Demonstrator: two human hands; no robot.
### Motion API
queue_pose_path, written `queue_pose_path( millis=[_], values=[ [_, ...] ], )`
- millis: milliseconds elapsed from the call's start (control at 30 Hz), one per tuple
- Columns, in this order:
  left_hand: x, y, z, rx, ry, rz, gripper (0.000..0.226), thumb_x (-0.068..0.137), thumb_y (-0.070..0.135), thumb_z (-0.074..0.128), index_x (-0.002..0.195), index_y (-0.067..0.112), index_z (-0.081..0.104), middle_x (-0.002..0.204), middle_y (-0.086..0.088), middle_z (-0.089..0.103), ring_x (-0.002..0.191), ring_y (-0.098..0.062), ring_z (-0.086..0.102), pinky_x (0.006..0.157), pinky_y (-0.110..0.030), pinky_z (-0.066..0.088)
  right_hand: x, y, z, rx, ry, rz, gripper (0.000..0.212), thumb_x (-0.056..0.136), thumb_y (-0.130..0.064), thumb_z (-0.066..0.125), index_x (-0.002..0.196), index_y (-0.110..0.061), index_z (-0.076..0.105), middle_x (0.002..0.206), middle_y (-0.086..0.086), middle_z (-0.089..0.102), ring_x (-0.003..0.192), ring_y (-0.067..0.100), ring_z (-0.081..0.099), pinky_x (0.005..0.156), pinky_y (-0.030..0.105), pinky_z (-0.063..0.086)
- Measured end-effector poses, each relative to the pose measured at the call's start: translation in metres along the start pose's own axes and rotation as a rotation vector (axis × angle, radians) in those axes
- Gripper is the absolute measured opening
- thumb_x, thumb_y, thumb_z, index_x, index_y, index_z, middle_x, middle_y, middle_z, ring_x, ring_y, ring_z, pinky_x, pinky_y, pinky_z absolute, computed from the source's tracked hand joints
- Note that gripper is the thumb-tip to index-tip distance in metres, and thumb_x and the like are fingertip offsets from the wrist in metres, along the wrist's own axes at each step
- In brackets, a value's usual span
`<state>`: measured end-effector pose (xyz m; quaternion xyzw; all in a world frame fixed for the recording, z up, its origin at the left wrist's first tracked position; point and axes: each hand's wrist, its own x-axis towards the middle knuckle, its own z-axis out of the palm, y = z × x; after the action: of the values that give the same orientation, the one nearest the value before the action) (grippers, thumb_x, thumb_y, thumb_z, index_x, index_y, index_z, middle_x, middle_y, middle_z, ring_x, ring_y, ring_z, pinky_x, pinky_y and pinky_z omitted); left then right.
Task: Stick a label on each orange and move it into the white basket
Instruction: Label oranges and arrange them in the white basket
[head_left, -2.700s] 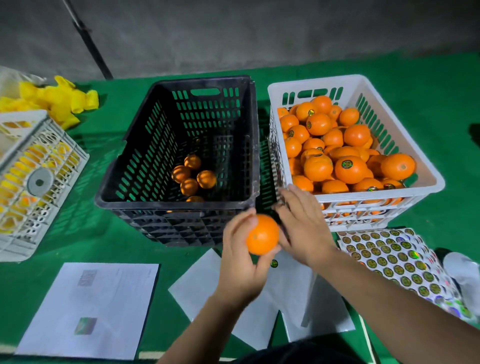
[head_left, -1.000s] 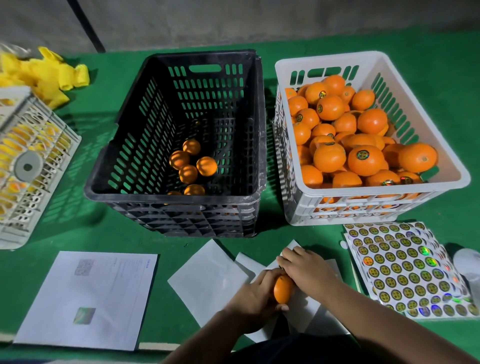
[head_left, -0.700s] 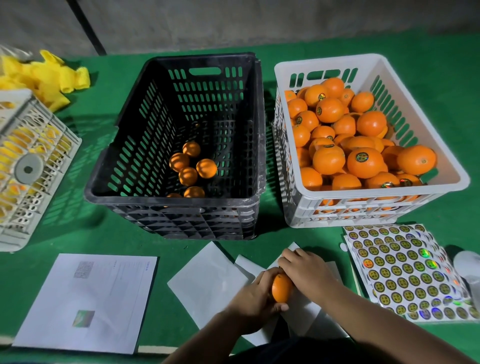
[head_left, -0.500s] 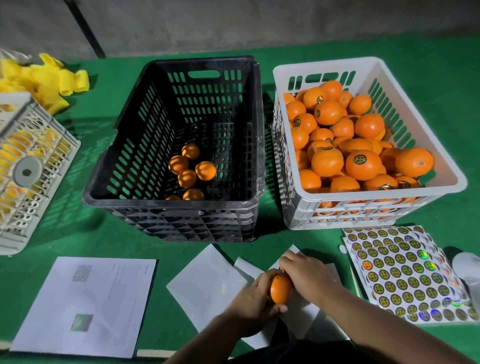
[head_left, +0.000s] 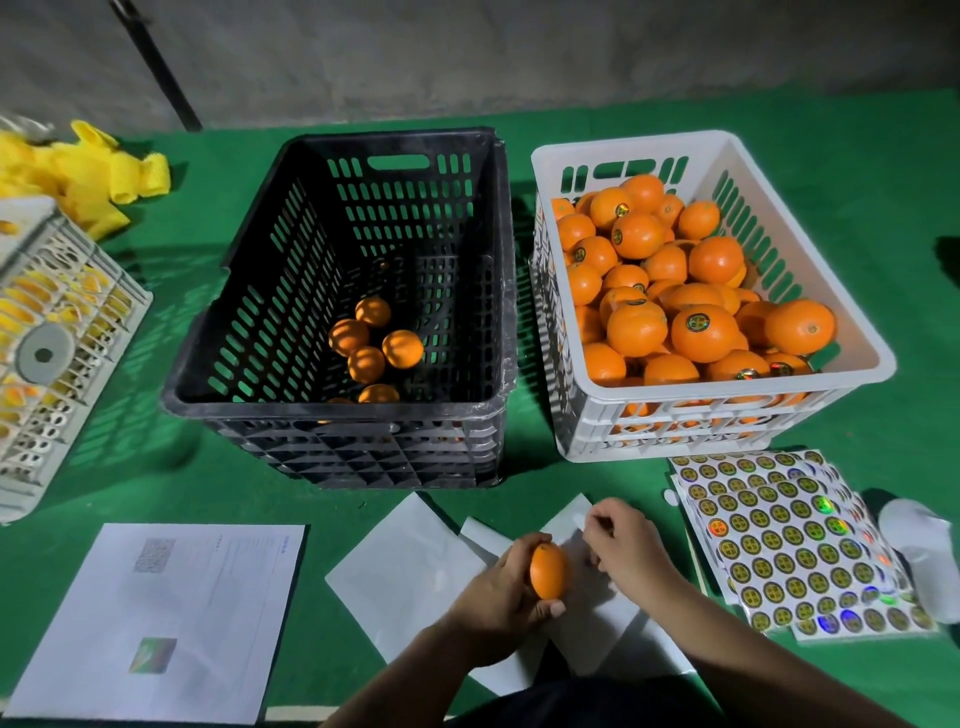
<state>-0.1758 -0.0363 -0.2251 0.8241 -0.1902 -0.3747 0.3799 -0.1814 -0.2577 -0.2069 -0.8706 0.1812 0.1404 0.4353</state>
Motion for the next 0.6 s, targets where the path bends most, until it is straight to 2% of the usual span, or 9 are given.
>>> queue_pose_path(
  millis=[67,133,233,300,400,467,533,600],
  values=[
    [0.0,0.005,-0.001,-0.008,0.012,-0.005,0.079,0.081,0.087,0.055,0.144,0.055,0.019,0.143,0.004,0.048,0.115,-0.021,0.057,0.098,-0.038,0.05,-0.005,-0.002,-0.008,0.209,0.071,0.079,0.007,0.103,-0.012,0.057,0.099,-0.012,0.063,0.081,0.007,0.072,0.064,0.01,0.07,0.06,0.023,0.057],
    [-0.001,0.011,-0.003,-0.045,0.039,-0.011,0.08,0.083,0.081,0.059,0.147,0.05,0.021,0.141,0.002,0.05,0.116,-0.022,0.058,0.1,-0.041,0.051,-0.01,-0.007,-0.018,0.313,0.111,0.081,0.007,0.102,-0.009,0.058,0.099,-0.011,0.064,0.078,0.008,0.073,0.067,0.017,0.072,0.063,0.029,0.061],
    [-0.005,0.02,-0.007,-0.093,0.146,0.077,0.073,0.085,0.076,0.063,0.144,0.057,0.024,0.139,0.007,0.051,0.116,-0.019,0.061,0.1,-0.042,0.054,-0.021,-0.023,-0.029,0.315,0.074,0.005,0.009,0.098,-0.014,0.065,0.097,-0.021,0.071,0.083,-0.003,0.076,0.079,0.01,0.073,0.071,0.026,0.06],
    [-0.008,0.03,-0.012,-0.169,0.24,0.17,0.068,0.088,0.068,0.067,0.142,0.063,0.026,0.139,0.014,0.05,0.117,-0.015,0.064,0.099,-0.034,0.057,-0.031,-0.036,-0.032,0.332,0.042,-0.039,0.012,0.095,-0.017,0.07,0.09,-0.026,0.075,0.085,-0.005,0.076,0.082,0.008,0.071,0.076,0.024,0.057],
    [-0.007,0.048,-0.02,-0.24,0.354,0.243,0.072,0.091,0.061,0.071,0.15,0.051,0.03,0.144,0.014,0.049,0.122,-0.012,0.062,0.098,-0.036,0.057,-0.042,-0.057,-0.039,0.4,0.08,-0.108,0.016,0.093,-0.011,0.072,0.087,-0.024,0.078,0.086,-0.003,0.077,0.086,0.013,0.071,0.082,0.025,0.056],
    [-0.008,0.063,-0.028,-0.329,0.394,0.259,0.074,0.091,0.058,0.073,0.151,0.051,0.031,0.145,0.01,0.049,0.123,-0.013,0.06,0.1,-0.036,0.054,-0.048,-0.074,-0.05,0.483,0.112,-0.173,0.019,0.094,-0.006,0.071,0.087,-0.022,0.079,0.086,0.0,0.077,0.085,0.012,0.071,0.08,0.022,0.055],
    [-0.01,0.082,-0.038,-0.447,0.404,0.264,0.074,0.092,0.046,0.075,0.15,0.057,0.03,0.138,0.003,0.053,0.111,-0.012,0.065,0.09,-0.031,0.056,-0.053,-0.093,-0.065,0.58,0.146,-0.234,0.022,0.095,-0.004,0.069,0.089,-0.022,0.08,0.085,0.004,0.078,0.082,0.012,0.073,0.076,0.019,0.056],
    [-0.016,0.107,-0.049,-0.558,0.418,0.29,0.073,0.094,0.034,0.075,0.147,0.061,0.032,0.128,0.002,0.058,0.099,-0.015,0.069,0.08,-0.031,0.058,-0.056,-0.113,-0.081,0.642,0.162,-0.312,0.021,0.096,-0.007,0.07,0.09,-0.024,0.081,0.086,0.007,0.079,0.082,0.014,0.073,0.078,0.021,0.057]
  ],
)
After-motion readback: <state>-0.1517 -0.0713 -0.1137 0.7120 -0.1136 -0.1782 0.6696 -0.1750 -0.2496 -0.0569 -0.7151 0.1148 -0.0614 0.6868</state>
